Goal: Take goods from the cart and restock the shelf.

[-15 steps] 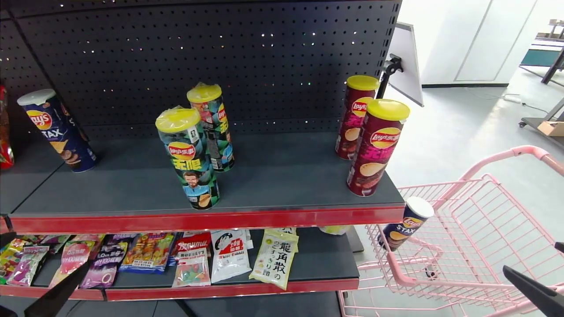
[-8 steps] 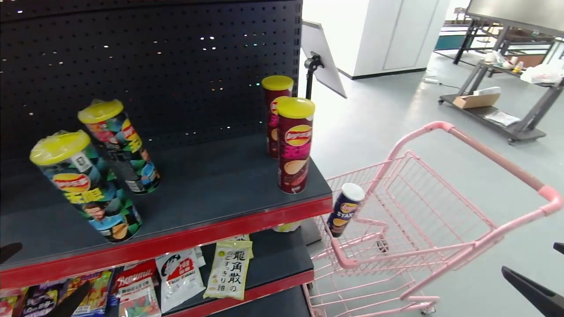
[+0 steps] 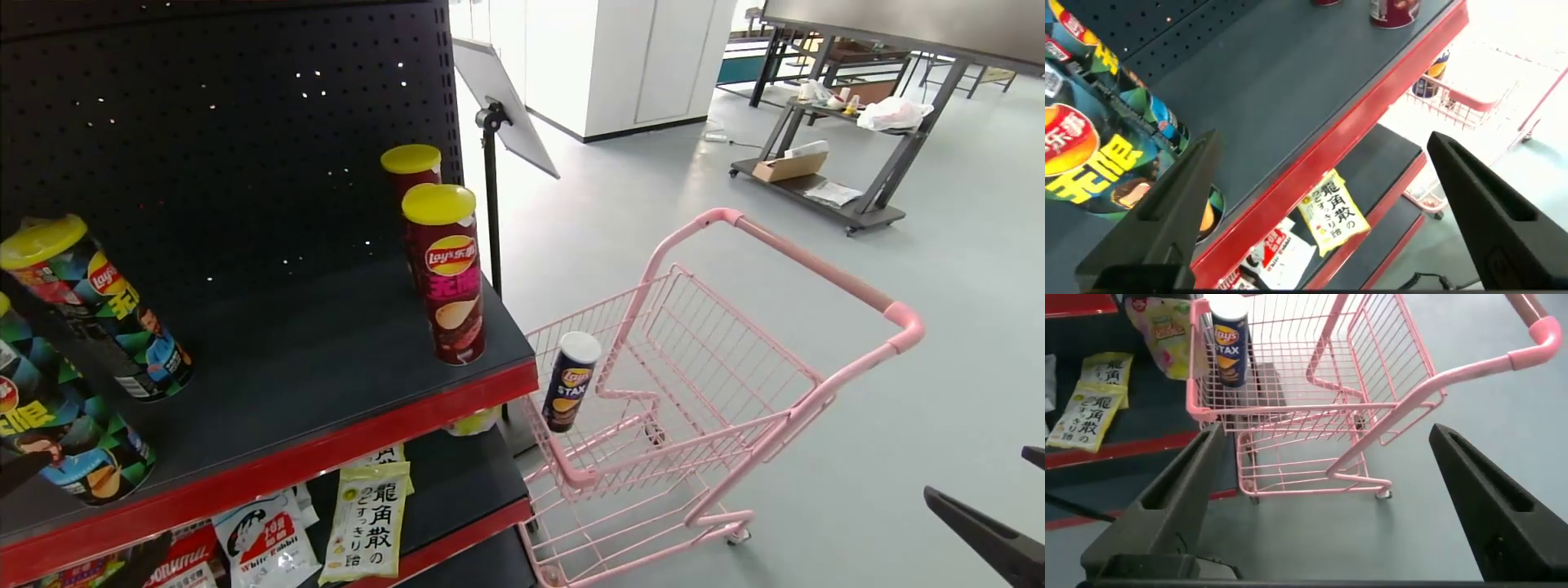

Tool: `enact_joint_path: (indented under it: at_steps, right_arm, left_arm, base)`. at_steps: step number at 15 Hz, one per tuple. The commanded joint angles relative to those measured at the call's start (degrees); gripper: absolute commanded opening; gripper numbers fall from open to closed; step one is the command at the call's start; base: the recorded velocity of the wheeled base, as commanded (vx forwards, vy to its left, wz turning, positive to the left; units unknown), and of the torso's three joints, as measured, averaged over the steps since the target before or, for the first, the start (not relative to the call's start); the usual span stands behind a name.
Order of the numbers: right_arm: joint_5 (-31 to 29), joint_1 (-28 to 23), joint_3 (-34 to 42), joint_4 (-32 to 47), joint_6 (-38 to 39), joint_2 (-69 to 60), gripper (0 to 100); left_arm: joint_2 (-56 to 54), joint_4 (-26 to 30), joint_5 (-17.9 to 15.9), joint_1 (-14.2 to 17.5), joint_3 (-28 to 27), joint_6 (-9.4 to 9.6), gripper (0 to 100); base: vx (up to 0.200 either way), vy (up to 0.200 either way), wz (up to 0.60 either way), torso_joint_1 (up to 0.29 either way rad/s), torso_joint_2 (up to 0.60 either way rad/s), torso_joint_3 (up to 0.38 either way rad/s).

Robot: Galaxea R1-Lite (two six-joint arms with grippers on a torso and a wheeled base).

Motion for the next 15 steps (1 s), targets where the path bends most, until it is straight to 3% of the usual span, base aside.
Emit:
enact_joint_path:
  at_steps: [1,7,15]
  right_arm:
    - [0.01,-1.03,0.06,0.08,-0.03,1.17,100]
    - [0.19,-1.03,-0.12,-0.27,0.23,4.95,100]
    - [0.27,-1.03,0.24,-7.13,0.14,14.0,100]
  left_arm:
    - [-0.13,0.01,-0.1,0.04,0.03,0.04,100]
    - [-1.45,0.1,-0.19,0.04,0.2,0.04,100]
    - [-3.91,0.27,-0.1,0.04,2.22,-0.05,100]
  base:
    - [0.0,0.0,0.0,-0.124,0.28,0.149]
    - [0.0,0.0,0.0,-0.142,0.34,0.191]
    - [0.0,0.0,0.0,-0.158,0.39,0.233]
